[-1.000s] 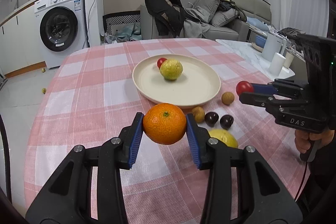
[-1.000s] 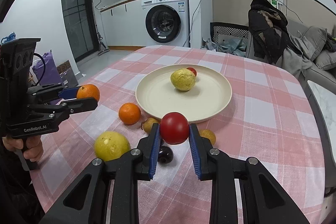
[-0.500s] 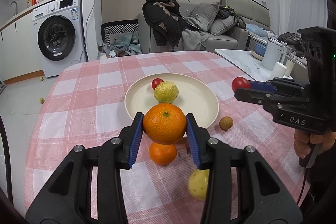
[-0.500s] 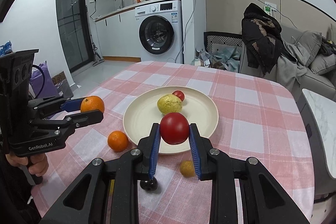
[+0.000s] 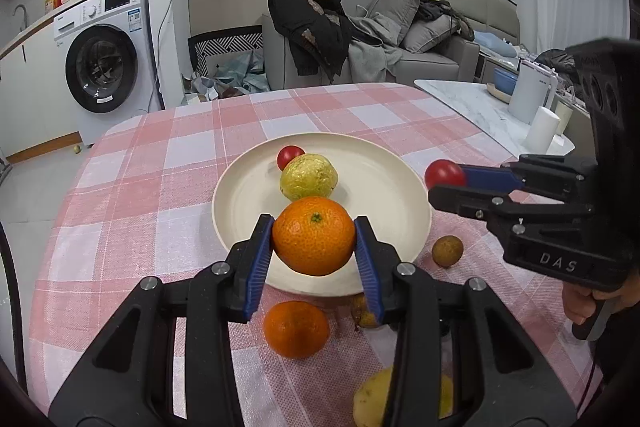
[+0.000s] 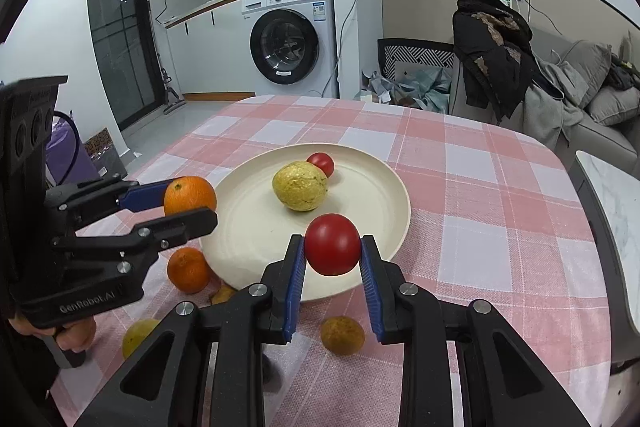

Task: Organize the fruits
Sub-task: 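Carry the mandarin and tomato over the cream plate with both tools, then lower both fruits onto the plate and open both tools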

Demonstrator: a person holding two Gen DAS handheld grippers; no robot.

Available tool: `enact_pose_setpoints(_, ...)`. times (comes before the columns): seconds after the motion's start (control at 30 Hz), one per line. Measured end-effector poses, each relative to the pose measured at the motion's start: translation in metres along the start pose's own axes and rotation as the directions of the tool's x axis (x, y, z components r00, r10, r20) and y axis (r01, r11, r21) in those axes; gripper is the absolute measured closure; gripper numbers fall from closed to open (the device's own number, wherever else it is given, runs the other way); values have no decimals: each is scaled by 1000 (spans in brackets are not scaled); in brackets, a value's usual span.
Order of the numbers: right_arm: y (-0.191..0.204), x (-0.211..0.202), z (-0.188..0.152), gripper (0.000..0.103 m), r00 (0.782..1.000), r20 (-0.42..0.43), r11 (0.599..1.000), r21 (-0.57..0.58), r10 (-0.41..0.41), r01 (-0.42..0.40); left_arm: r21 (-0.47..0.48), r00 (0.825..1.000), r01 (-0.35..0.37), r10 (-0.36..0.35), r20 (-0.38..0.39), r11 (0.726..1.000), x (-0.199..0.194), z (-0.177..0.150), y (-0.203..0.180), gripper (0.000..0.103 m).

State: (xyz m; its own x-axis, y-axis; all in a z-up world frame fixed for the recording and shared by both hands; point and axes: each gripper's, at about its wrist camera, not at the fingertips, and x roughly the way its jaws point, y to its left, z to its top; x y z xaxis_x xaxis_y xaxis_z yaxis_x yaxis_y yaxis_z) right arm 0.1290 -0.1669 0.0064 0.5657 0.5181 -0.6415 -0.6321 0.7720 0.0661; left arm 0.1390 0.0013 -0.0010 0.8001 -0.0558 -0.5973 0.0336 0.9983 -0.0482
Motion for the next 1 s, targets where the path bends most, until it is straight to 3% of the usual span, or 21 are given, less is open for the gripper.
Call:
enact_pose_setpoints(0.73,-3,30,-10,75,997,-73,1000,4,1,-1,8,997,-9,9,-71,1000,34,-10,6,66)
enact_pose_setpoints(1.0,-3,26,-11,72,998,-55,1000,4,-8,9,0,997,-5,5,-78,1000,32,-11,8,66)
